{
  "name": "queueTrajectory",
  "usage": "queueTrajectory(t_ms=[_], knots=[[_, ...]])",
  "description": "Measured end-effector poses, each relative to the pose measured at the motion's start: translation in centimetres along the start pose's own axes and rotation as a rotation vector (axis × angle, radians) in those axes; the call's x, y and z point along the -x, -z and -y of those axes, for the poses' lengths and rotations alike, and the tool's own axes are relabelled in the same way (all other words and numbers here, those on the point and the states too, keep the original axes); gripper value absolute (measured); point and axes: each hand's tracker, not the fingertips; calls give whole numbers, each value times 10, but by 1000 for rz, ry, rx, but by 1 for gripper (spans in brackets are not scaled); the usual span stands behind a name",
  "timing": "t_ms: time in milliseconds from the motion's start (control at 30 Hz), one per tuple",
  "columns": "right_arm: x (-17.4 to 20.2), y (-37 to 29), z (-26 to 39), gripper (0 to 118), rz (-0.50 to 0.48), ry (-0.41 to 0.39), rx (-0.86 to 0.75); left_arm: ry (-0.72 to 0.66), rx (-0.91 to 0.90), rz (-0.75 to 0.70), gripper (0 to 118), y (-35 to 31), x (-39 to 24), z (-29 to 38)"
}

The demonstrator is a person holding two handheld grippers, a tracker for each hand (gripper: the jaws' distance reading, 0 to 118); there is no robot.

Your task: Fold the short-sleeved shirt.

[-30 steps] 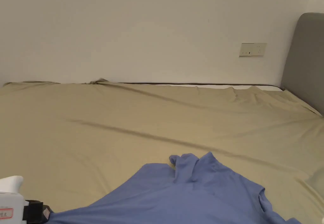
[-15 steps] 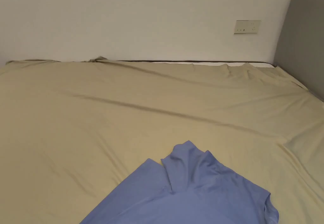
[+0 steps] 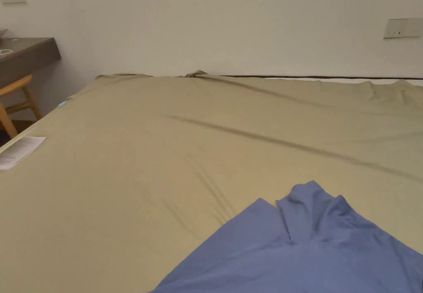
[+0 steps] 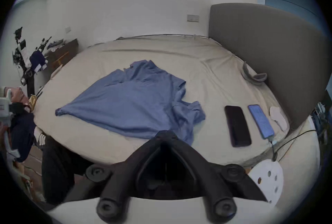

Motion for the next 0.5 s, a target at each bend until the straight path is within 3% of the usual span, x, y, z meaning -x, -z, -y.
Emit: queueTrajectory(t_ms=[67,167,200,233,267,500], knots=[[9,2,1,2,-33,-13,22,87,11,-122,0,6,-7,-3],[15,6,0,2,-71,-22,22,70,18,-106,2,39,9,-15],[17,8,-1,2,-87,-17,21,7,41,-71,23,55,16,-20],[19,10,-2,2,-112,-11,24,-52,47,-43,63,74,22,-25],[21,11,-3,2,-122,-9,27,-71,53,-21,86,93,28,-29],[31,23,-5,2,-128,-41,53,-21,248,-125,88,216,45,-35]])
